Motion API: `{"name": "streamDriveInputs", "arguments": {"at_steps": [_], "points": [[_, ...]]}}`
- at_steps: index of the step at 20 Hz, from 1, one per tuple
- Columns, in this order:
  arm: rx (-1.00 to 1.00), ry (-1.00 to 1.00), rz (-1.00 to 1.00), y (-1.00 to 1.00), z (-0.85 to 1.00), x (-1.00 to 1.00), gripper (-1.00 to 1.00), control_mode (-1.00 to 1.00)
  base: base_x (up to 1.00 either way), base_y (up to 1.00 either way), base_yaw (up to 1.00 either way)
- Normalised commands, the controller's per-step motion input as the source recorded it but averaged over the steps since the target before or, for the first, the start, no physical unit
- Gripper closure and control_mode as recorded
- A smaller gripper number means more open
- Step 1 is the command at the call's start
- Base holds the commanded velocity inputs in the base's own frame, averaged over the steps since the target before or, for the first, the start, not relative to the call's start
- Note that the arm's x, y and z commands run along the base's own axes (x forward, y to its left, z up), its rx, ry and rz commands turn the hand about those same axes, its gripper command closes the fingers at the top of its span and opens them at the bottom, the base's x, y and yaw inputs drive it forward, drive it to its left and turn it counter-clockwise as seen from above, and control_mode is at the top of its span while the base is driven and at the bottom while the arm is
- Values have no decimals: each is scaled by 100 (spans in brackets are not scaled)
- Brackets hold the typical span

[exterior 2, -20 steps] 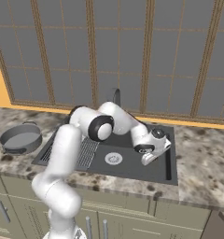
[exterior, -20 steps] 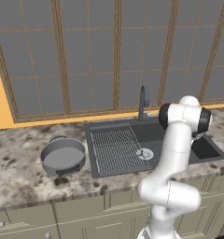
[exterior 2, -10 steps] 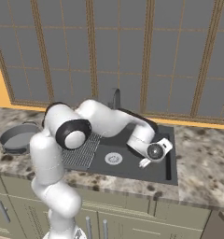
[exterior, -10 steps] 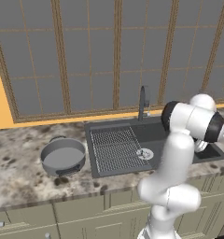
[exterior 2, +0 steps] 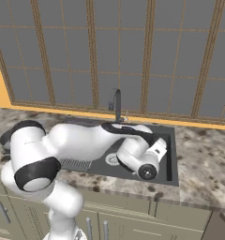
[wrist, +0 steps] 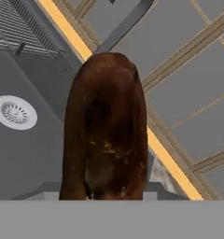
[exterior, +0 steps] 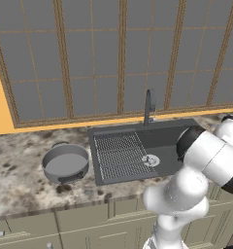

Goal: Dump the sweet potato from the pot into the sink. Then turn on the water and wash the sweet potato. Then turn off the water and put the sweet potato back in the pot.

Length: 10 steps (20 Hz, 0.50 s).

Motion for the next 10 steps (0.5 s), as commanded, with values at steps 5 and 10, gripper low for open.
{"name": "streamDriveInputs", "arguments": {"at_steps": [5,10], "points": [[-10,0,15,44,100,-22,100,-100,0,0,0],[-12,4,18,46,100,-7,100,-100,0,0,0]]}}
